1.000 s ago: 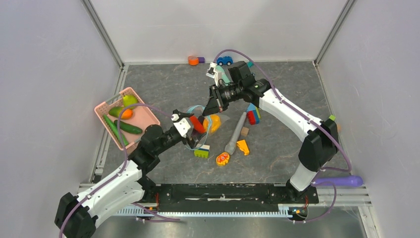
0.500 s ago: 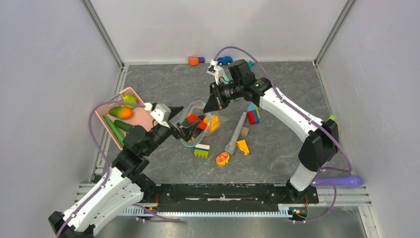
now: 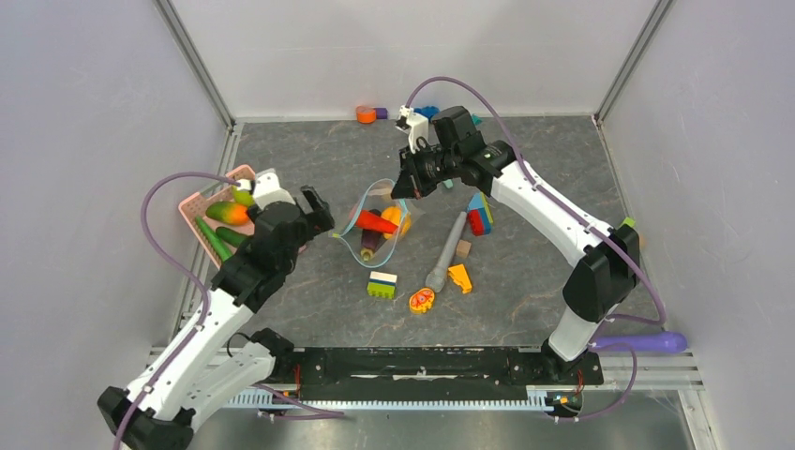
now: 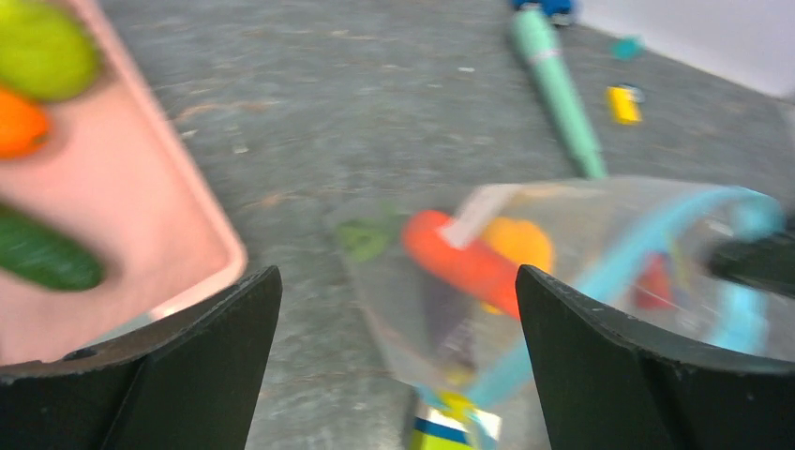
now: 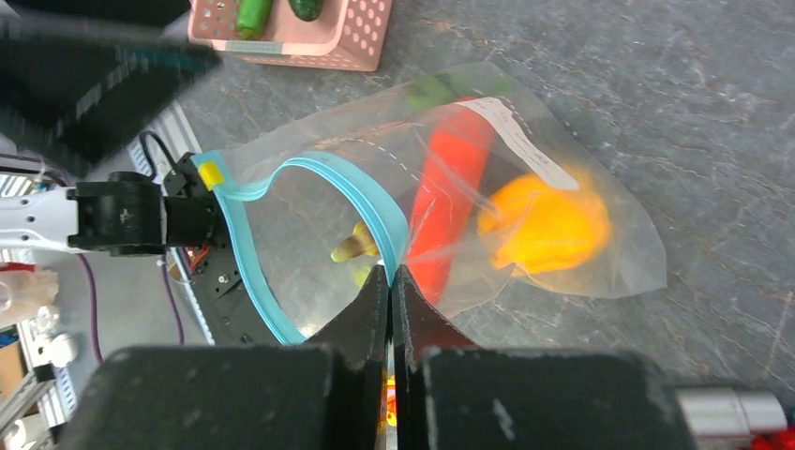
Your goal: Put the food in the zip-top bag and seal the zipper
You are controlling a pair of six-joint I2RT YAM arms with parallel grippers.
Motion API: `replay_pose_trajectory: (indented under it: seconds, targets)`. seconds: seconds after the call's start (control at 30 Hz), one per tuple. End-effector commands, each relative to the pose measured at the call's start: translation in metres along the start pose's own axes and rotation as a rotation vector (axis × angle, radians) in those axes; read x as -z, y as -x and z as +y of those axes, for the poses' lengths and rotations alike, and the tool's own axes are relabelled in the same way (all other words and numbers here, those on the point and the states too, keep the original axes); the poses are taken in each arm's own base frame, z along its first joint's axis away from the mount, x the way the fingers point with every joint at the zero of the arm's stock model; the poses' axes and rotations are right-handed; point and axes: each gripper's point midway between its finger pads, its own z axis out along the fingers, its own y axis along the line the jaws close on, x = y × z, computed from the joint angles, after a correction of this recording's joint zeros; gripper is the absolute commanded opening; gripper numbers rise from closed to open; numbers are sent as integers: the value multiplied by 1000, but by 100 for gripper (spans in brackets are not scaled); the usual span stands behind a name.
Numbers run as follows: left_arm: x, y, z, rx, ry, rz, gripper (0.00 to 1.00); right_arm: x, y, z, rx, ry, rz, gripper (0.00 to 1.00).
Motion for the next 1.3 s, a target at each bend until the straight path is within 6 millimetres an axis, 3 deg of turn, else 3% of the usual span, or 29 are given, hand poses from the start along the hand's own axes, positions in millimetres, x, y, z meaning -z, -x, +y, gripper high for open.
replay_pose_trajectory:
  seconds: [0.0, 0.17, 0.33, 0.53, 0.77, 0.87, 1.27]
  targets:
    - [-18, 19, 57, 151, 221, -54, 100, 9, 23, -6, 76, -58, -62, 0]
    - [-65, 12, 117, 279, 362, 32, 100, 7, 22, -6, 81, -48, -56, 0]
    - [-108, 22, 179, 408, 518, -12, 100, 5, 20, -4, 82, -28, -46, 0]
    - [-141, 28, 239, 396, 707, -62, 100, 3, 22, -10, 89, -50, -49, 0]
    - [-154, 38, 276, 333, 785, -166, 100, -5, 19, -15, 77, -53, -29, 0]
    - [-159, 29, 289, 384, 772, -153, 100, -7, 17, -16, 71, -51, -16, 0]
    - [-173, -2, 306, 410, 782, -119, 96, -7, 18, -15, 79, -41, -17, 0]
